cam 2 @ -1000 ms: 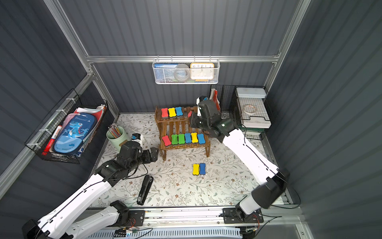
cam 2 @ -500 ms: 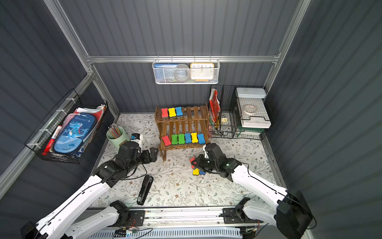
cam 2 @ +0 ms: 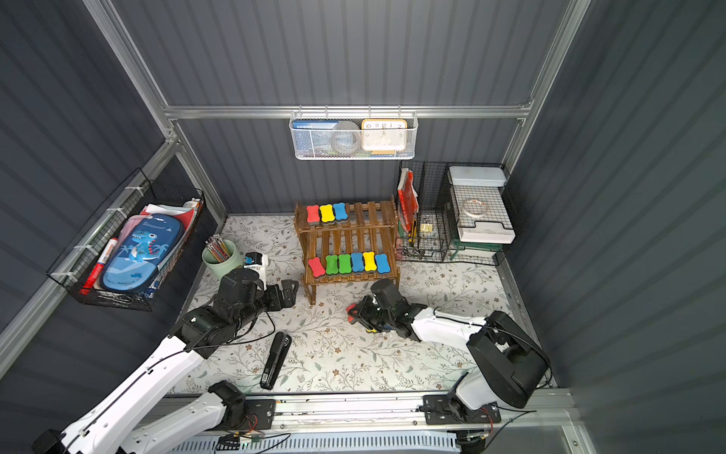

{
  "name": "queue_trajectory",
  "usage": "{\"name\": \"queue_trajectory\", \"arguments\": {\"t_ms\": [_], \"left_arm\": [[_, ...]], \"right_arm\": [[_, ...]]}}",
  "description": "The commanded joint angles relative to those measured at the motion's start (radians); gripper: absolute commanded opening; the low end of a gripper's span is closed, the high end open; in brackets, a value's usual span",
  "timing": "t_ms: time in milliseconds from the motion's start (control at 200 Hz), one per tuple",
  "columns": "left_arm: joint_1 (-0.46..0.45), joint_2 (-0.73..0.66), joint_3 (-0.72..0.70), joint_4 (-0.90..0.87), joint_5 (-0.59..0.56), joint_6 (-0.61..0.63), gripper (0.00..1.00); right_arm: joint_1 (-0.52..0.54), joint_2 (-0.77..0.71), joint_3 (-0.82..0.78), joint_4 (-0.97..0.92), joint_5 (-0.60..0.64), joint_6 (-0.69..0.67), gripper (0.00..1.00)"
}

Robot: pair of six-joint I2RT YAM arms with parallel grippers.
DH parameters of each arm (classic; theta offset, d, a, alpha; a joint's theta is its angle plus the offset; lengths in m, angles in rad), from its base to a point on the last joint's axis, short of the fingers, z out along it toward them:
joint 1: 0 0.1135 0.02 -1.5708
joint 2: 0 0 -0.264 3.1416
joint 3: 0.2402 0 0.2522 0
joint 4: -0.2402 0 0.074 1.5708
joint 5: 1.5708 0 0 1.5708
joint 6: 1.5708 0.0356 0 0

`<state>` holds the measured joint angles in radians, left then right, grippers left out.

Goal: Remove the whiteboard erasers from the shelf
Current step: Place the whiteboard eraser at the center of the board.

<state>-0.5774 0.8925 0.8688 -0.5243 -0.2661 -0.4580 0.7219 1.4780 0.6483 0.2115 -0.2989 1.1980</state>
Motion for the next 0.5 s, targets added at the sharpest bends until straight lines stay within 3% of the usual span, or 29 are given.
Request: {"name": "queue_trajectory", "arguments": {"t_ms": [0, 295, 495], "left_arm": [[-0.004, -0.009, 0.034, -0.035, -0.013, 0.022, 0.99], [-0.004, -0.012, 0.037, -0.042, -0.017, 0.022, 0.99], [-0.004, -0.012, 0.038, -0.046, -0.021, 0.022, 0.99]], "right_arm": [[0.005, 0.029, 0.003, 0.02, 0.08, 0.05, 0.03], [0.007, 0.123, 0.022, 0.035, 0.085, 0.121, 0.07], [0.008, 0.119, 0.015, 0.023, 0.088, 0.144, 0.23]]}}
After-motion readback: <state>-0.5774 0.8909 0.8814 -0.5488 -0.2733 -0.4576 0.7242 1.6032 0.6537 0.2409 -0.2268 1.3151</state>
